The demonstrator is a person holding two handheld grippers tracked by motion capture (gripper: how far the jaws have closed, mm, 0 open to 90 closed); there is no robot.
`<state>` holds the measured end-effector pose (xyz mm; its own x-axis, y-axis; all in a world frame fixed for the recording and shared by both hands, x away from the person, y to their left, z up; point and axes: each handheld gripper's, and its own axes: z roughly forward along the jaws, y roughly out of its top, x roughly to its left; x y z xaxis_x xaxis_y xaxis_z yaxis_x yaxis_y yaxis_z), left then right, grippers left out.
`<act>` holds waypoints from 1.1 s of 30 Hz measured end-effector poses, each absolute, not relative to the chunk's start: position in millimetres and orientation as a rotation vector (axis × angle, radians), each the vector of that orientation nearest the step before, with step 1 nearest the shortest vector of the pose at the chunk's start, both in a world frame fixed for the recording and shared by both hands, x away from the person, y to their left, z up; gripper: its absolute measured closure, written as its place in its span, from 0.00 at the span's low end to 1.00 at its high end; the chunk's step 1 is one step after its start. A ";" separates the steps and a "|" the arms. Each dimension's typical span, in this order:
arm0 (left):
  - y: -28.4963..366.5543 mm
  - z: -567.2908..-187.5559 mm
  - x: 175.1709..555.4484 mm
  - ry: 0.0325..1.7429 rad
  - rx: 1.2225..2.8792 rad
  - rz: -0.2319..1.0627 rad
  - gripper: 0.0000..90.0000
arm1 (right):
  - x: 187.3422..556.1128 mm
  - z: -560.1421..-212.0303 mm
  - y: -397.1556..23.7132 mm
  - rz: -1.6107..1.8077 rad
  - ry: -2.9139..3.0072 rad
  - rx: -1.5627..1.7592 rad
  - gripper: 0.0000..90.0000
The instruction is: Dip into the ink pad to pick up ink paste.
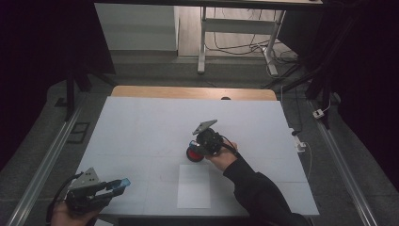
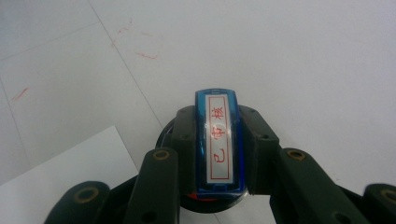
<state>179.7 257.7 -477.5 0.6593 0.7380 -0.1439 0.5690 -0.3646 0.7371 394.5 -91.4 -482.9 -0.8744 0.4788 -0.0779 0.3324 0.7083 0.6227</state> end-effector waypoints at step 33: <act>258.0 -477.6 180.1 1.010 2.074 0.264 0.76 | 396.7 -470.3 -100.8 1.071 2.663 0.712 0.78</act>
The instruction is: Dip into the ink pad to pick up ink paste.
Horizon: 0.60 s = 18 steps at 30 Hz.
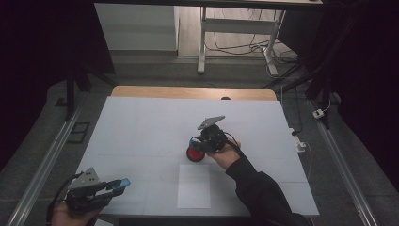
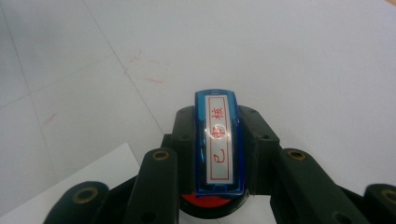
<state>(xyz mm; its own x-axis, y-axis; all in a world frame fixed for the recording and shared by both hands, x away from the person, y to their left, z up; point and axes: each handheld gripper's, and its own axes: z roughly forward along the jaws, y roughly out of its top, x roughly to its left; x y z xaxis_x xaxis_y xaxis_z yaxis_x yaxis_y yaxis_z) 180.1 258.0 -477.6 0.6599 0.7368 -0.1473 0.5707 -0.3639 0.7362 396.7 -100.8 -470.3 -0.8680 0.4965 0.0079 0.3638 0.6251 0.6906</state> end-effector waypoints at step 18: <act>258.1 -477.6 179.9 1.013 2.071 0.263 0.76 | 392.3 -481.2 -92.7 0.992 2.717 0.655 0.78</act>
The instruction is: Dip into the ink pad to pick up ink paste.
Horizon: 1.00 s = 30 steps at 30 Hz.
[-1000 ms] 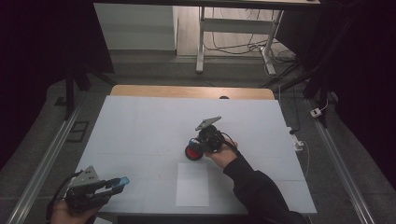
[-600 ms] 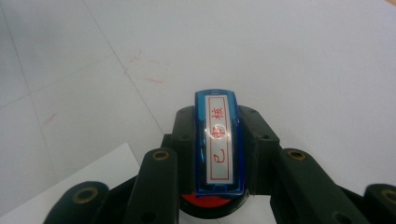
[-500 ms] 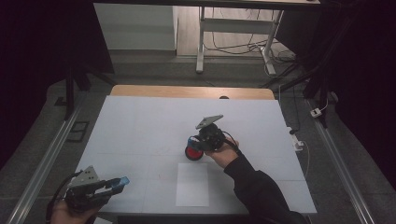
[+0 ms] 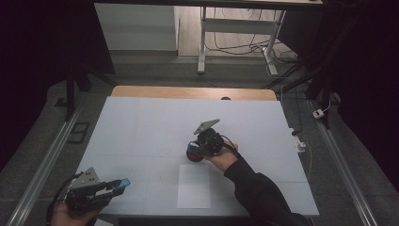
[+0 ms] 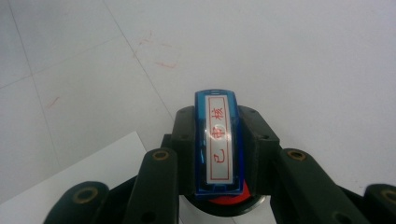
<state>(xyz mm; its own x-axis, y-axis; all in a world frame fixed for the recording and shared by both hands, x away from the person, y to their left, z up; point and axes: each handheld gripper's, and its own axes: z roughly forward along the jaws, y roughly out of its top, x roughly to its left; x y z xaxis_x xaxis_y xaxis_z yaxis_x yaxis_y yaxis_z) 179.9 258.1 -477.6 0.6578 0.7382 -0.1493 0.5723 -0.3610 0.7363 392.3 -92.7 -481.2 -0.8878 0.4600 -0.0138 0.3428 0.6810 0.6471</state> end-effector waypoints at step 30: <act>258.0 -477.7 180.8 1.019 2.074 0.262 0.76 | 387.9 -485.2 -89.1 0.947 2.693 0.636 0.78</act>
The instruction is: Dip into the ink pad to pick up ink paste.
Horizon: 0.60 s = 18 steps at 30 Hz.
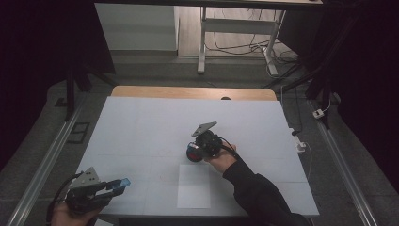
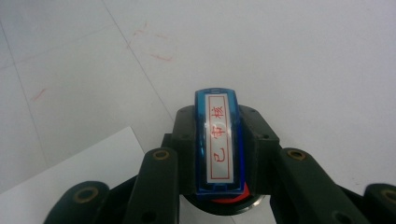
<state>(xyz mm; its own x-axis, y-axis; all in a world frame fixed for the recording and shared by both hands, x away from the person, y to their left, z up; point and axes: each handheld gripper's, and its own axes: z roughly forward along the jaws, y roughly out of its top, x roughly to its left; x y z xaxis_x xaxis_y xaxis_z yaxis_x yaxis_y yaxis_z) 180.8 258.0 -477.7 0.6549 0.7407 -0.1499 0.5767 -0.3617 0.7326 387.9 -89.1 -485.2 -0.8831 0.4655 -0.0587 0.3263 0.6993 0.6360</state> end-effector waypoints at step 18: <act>257.8 -477.8 180.8 1.019 2.077 0.262 0.76 | 402.9 -489.7 -102.9 1.103 2.738 0.786 0.78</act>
<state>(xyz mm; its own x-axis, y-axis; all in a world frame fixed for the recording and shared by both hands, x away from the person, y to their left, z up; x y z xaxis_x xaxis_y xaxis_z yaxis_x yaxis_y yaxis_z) 180.8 257.8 -477.8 0.6555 0.7405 -0.1486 0.5767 -0.3637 0.7315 402.9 -102.9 -489.7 -0.8641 0.4917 0.1077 0.4290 0.6075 0.6685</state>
